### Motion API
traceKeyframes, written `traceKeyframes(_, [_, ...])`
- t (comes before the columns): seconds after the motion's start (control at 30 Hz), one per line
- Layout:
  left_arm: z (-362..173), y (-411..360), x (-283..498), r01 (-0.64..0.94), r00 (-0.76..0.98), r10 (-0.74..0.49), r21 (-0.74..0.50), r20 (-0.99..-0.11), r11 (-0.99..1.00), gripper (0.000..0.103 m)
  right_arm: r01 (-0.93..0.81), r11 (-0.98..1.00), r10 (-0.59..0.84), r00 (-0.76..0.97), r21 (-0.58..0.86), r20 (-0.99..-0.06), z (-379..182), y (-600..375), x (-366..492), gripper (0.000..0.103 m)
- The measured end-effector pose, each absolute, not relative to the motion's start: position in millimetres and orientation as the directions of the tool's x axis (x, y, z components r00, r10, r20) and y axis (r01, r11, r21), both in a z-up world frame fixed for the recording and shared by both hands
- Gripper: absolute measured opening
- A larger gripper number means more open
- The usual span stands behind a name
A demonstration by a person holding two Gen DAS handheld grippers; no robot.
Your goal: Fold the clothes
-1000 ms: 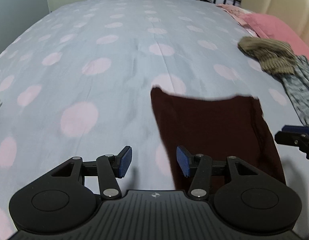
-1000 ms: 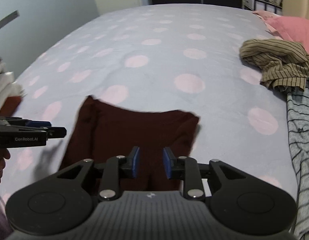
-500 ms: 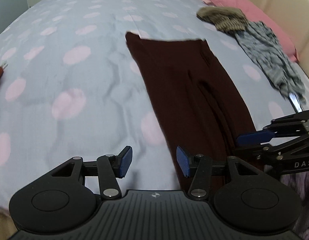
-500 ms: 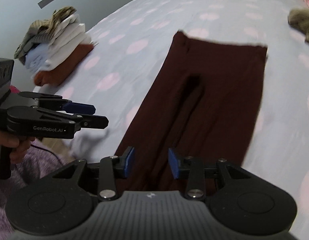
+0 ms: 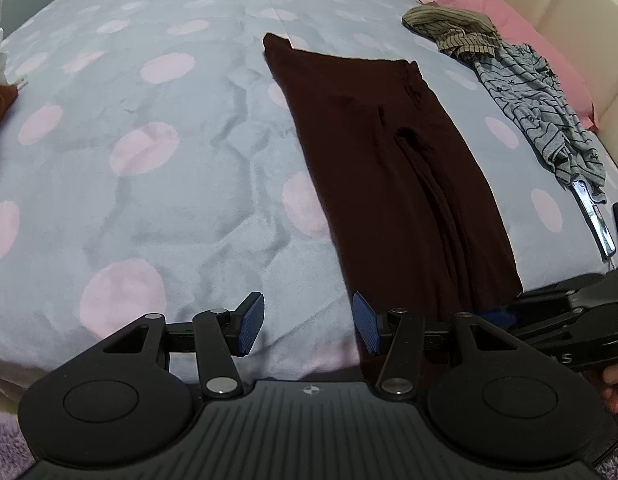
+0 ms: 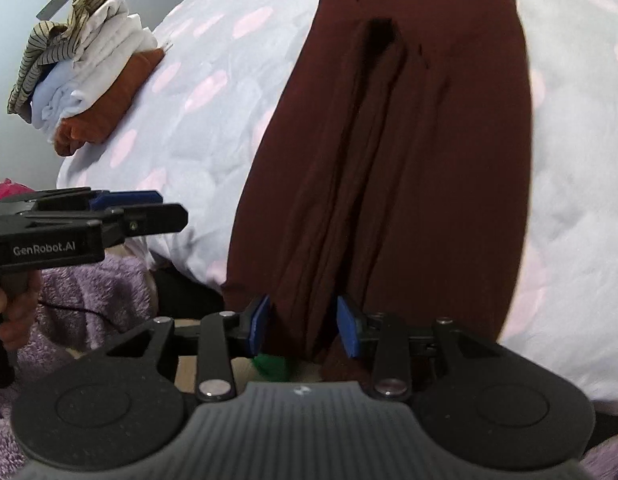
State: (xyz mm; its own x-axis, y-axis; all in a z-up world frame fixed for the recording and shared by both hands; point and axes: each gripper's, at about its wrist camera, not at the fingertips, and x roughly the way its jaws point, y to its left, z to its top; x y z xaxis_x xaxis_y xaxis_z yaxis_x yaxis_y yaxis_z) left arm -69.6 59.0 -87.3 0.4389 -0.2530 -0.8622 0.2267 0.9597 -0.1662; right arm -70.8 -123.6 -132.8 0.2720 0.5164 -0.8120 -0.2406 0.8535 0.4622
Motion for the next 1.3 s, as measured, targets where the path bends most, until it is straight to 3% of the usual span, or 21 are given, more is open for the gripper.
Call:
traceKeyframes(0.07, [-89.7,56.7,-69.2,0.244,0.425,-0.263,-0.170,-0.866,0.955,0.047,-0.211,0.843,0.536,0.251,0.495,-0.806,-140.4,-123.1,-71.3,0.017])
traceKeyframes(0.27, [-91.5,59.5,-68.5,0.230,0.436,-0.250,-0.161,-0.865,0.960,0.047,-0.190,0.744,0.668,0.207,0.641,-0.714,-142.1,-118.1,-70.2,0.013])
traceKeyframes(0.37, [-93.3,59.6,-67.3,0.228,0.431,-0.251,-0.165,-0.867,0.960,0.047,-0.218,0.695,0.719,0.188,0.685,-0.669,-140.2,-109.6,-70.4,0.013])
traceKeyframes(0.67, [-112.6,41.6,-60.5,0.270,0.403,-0.236,-0.131,-0.884,0.954,0.047,-0.170,0.771,0.636,0.155,0.614,-0.756,-158.9,-113.1,-65.6,0.014])
traceKeyframes(0.83, [-111.3,38.2,-61.4,0.299,0.405,-0.230,-0.110,-0.885,0.948,0.047,-0.255,0.783,0.611,0.150,0.567,-0.777,-145.1,-111.8,-70.2,0.032])
traceKeyframes(0.97, [-94.6,35.2,-67.8,0.367,0.429,-0.229,-0.064,-0.874,0.928,0.047,-0.380,0.784,0.585,0.192,0.490,-0.788,-117.0,-118.5,-81.6,0.032])
traceKeyframes(1.1, [-74.6,24.4,-79.4,0.516,0.442,-0.273,-0.007,-0.854,0.857,0.047,-0.522,0.799,0.496,0.293,0.298,-0.817,-89.4,-131.7,-95.5,0.032])
traceKeyframes(1.23, [-67.7,8.7,-102.7,0.698,0.453,-0.286,0.137,-0.844,0.702,0.047,-0.631,0.772,0.391,0.377,0.076,-0.840,-79.0,-134.3,-110.1,0.033])
traceKeyframes(1.3, [-71.1,2.4,-118.4,0.770,0.463,-0.284,0.222,-0.840,0.598,0.048,-0.670,0.742,0.358,0.406,-0.008,-0.841,-79.3,-130.6,-119.7,0.040])
